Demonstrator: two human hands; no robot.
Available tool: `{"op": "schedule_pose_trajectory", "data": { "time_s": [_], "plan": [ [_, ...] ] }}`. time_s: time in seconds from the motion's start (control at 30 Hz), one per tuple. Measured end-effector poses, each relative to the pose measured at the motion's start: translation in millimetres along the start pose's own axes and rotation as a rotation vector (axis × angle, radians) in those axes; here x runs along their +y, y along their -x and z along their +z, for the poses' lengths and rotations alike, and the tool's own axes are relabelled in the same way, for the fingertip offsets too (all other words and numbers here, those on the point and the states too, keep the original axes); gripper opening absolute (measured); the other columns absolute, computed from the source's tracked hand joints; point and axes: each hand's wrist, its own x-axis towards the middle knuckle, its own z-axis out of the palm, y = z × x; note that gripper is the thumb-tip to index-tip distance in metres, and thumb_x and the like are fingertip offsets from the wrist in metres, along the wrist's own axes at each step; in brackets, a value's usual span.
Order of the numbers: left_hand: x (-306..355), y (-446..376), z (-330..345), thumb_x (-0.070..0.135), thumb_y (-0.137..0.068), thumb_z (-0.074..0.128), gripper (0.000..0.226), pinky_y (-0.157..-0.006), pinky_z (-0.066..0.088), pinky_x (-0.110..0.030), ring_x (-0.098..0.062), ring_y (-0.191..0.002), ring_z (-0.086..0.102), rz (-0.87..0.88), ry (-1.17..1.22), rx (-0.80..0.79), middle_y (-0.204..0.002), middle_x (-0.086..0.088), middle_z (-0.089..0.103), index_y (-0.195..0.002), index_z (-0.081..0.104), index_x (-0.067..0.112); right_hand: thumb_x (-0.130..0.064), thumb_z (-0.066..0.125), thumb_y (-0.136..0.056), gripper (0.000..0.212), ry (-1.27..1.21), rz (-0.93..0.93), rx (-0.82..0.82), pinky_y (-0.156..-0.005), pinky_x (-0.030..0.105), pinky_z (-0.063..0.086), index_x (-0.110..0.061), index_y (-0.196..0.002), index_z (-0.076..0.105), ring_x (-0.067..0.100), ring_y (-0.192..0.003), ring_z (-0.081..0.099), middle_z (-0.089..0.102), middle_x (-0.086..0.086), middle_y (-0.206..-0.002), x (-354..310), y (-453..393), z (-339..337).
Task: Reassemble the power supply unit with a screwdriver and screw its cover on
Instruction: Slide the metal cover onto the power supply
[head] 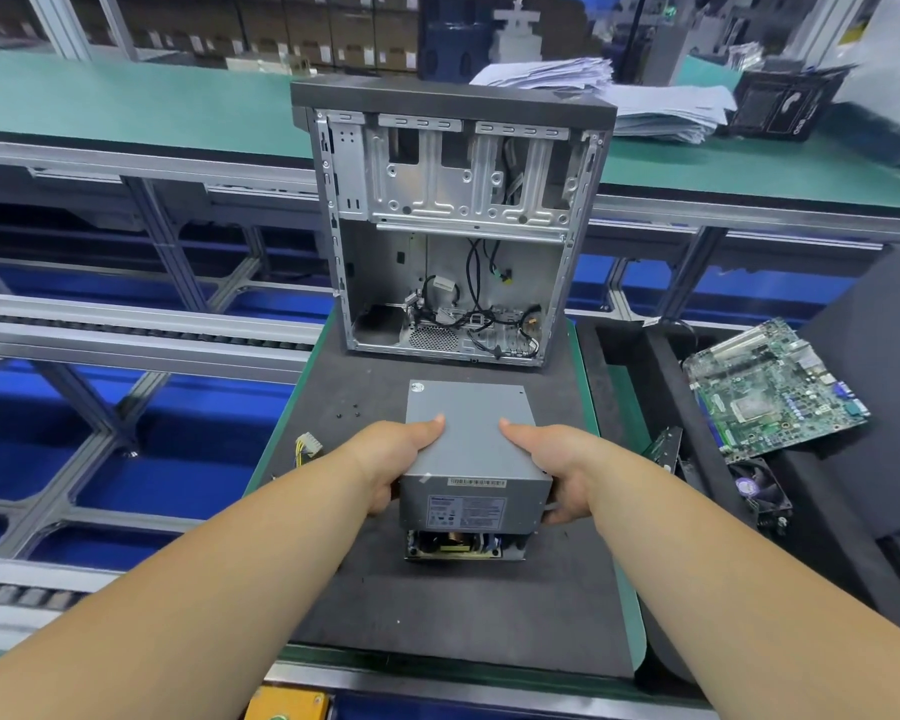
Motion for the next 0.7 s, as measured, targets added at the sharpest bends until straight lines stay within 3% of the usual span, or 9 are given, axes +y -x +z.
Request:
{"op": "schedule_pose_trajectory", "data": {
  "time_s": [0.1,0.23,0.3,0.37,0.4,0.47,0.53,0.63,0.7],
  "plan": [
    [-5.8,-0.1,1.7,0.037,-0.088,0.071,0.029,-0.082,0.055,-0.033,-0.02,-0.085,0.072,0.022,-0.039,0.018,-0.082,-0.002,0.077,-0.097,0.069,0.01,-0.062,0.065,-0.084,0.046,0.024,-0.016,0.019,-0.075,0.034,0.05,-0.022,-0.106,0.063,0.023,-0.092,0.068,0.073,0.002,-0.101,5.5,-1.7,1.0],
    [-6.0,2.1,1.9,0.039,-0.087,0.071,0.035,-0.094,0.053,-0.037,-0.022,-0.092,0.071,0.023,-0.083,0.041,-0.091,-0.004,0.076,-0.103,0.068,0.008,-0.058,0.061,-0.088,0.039,0.011,-0.049,0.009,-0.064,0.029,0.05,-0.021,-0.099,0.064,0.019,-0.076,0.066,0.073,0.0,-0.09,8.8,-0.7,4.3],
    [-7.1,1.3,2.0,0.046,-0.087,0.069,0.039,-0.087,0.053,-0.034,-0.021,-0.089,0.069,0.051,-0.233,0.088,-0.091,-0.002,0.074,-0.101,0.067,0.009,-0.055,0.059,-0.091,0.038,0.028,-0.093,0.008,-0.073,0.032,0.055,-0.018,-0.1,0.064,0.02,-0.082,0.068,0.073,0.001,-0.093,12.7,-3.0,5.0],
    [-9.2,2.4,1.4,0.054,-0.088,0.063,0.041,-0.064,0.046,-0.026,-0.014,-0.076,0.061,0.094,-0.471,0.152,-0.083,0.003,0.066,-0.091,0.063,0.013,-0.054,0.058,-0.092,0.041,0.076,-0.137,0.028,-0.094,0.04,0.053,-0.015,-0.104,0.064,0.024,-0.1,0.068,0.073,0.005,-0.104,17.0,-4.9,6.1],
    [-10.3,2.8,1.0,0.056,-0.089,0.06,0.04,-0.057,0.04,-0.022,-0.01,-0.071,0.057,0.119,-0.563,0.173,-0.079,0.007,0.062,-0.089,0.06,0.016,-0.055,0.058,-0.092,0.043,0.101,-0.154,0.044,-0.098,0.043,0.051,-0.014,-0.106,0.064,0.026,-0.104,0.067,0.072,0.005,-0.106,17.9,-5.4,6.6],
    [-12.4,1.7,-1.2,0.054,-0.089,0.06,0.035,-0.052,0.037,-0.017,-0.004,-0.069,0.056,0.157,-0.609,0.153,-0.078,0.012,0.061,-0.097,0.062,0.021,-0.055,0.058,-0.092,0.045,0.128,-0.172,0.053,-0.098,0.043,0.051,-0.014,-0.109,0.063,0.025,-0.103,0.066,0.071,0.005,-0.107,17.8,-5.0,7.4],
    [-11.1,2.1,-4.3,0.05,-0.087,0.066,0.04,-0.06,0.046,-0.019,-0.007,-0.077,0.063,0.162,-0.518,0.114,-0.088,0.01,0.065,-0.109,0.061,0.017,-0.055,0.058,-0.091,0.044,0.14,-0.152,0.026,-0.098,0.044,0.051,-0.015,-0.109,0.063,0.025,-0.102,0.066,0.071,0.004,-0.107,17.2,-5.8,6.8],
    [-3.4,1.5,-9.5,0.042,-0.081,0.076,0.053,-0.079,0.055,-0.032,-0.015,-0.089,0.066,0.143,-0.448,0.093,-0.102,0.003,0.065,-0.12,0.05,0.017,-0.056,0.065,-0.085,0.044,0.171,-0.138,0.032,-0.089,0.041,0.056,-0.018,-0.106,0.063,0.025,-0.091,0.069,0.071,0.004,-0.1,13.6,-6.0,0.3],
    [4.1,-0.5,-10.3,0.036,-0.079,0.078,0.066,-0.073,0.052,-0.03,-0.014,-0.088,0.063,0.163,-0.48,0.119,-0.103,0.003,0.061,-0.129,0.038,0.021,-0.059,0.067,-0.077,0.052,0.384,-0.213,0.189,-0.071,0.031,0.053,-0.016,-0.107,0.062,0.023,-0.075,0.064,0.066,0.001,-0.09,5.4,-5.2,-8.6]
  ]
}}
